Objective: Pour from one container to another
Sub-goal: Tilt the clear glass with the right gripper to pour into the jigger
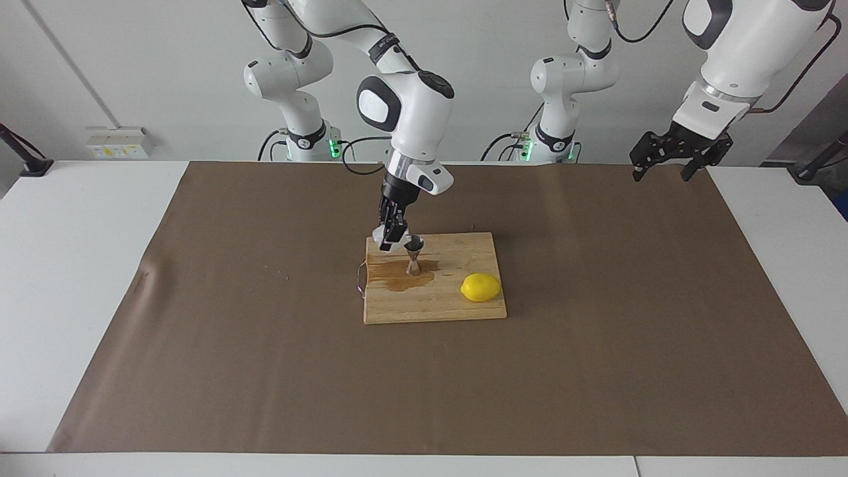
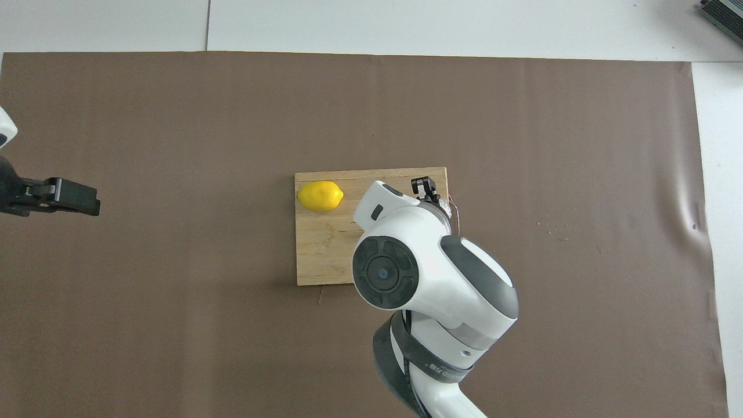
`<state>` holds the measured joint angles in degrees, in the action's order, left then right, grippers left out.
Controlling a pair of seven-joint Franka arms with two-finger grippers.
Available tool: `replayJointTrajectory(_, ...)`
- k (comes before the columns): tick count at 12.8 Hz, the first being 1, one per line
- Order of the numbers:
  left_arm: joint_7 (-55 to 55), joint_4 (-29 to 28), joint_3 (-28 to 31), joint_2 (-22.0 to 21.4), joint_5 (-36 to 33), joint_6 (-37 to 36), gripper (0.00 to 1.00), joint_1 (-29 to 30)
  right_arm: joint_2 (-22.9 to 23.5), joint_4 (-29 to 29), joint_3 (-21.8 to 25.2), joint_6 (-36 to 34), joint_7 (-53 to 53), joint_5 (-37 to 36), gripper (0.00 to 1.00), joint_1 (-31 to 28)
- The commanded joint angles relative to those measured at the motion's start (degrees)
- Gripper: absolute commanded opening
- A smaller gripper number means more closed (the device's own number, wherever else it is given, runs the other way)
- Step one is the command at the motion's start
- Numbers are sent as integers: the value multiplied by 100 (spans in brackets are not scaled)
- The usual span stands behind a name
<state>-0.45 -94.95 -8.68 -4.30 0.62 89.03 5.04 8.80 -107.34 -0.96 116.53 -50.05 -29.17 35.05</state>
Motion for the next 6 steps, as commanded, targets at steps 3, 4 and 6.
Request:
replayJointTrajectory(3,-61,-217,24,-185,8,97,100,-3,-212,-226,8,-138,-31,-300,0,81)
replayJointTrajectory(4,-61,-217,24,-185,8,97,100,-3,-212,-226,8,-148,-23,-300,0,81)
replayJointTrajectory(6,-61,-217,24,-185,8,97,100,-3,-221,-226,-1,-183,-23,-300,0,81)
